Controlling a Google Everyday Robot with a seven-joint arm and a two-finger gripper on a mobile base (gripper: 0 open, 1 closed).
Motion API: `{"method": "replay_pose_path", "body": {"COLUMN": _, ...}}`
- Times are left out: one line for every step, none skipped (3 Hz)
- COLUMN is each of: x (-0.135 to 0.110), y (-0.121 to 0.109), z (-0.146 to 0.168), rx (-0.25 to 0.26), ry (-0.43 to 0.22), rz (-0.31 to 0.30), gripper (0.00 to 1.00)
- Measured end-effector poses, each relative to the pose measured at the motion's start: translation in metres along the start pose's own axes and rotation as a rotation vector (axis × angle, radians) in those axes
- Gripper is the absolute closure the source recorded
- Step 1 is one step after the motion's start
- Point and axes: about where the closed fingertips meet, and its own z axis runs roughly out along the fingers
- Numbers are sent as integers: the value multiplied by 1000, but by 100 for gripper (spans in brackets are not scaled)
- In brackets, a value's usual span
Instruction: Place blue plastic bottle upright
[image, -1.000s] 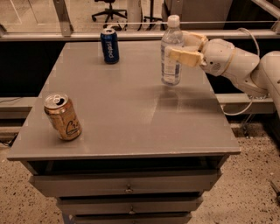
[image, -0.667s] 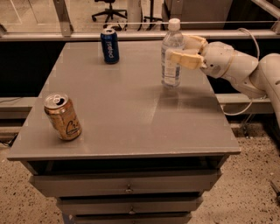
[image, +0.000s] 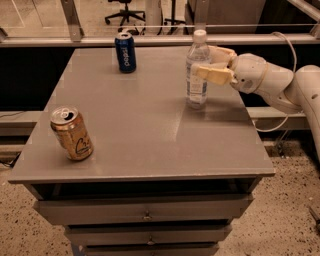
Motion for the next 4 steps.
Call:
{"method": "replay_pose_path", "body": {"x": 8, "y": 0, "z": -4, "rx": -10, "ry": 5, "rz": 6, "gripper": 41}}
{"method": "replay_pose_path", "body": {"x": 14, "y": 0, "z": -10, "rx": -11, "ry": 9, "rz": 11, "gripper": 11}}
{"method": "replay_pose_path", "body": {"x": 16, "y": 0, "z": -13, "rx": -9, "ry": 11, "rz": 12, "gripper": 0}}
{"method": "replay_pose_path", "body": {"x": 7, "y": -4, "z": -25, "rx": 3, "ry": 38, "rz": -20, "gripper": 0}}
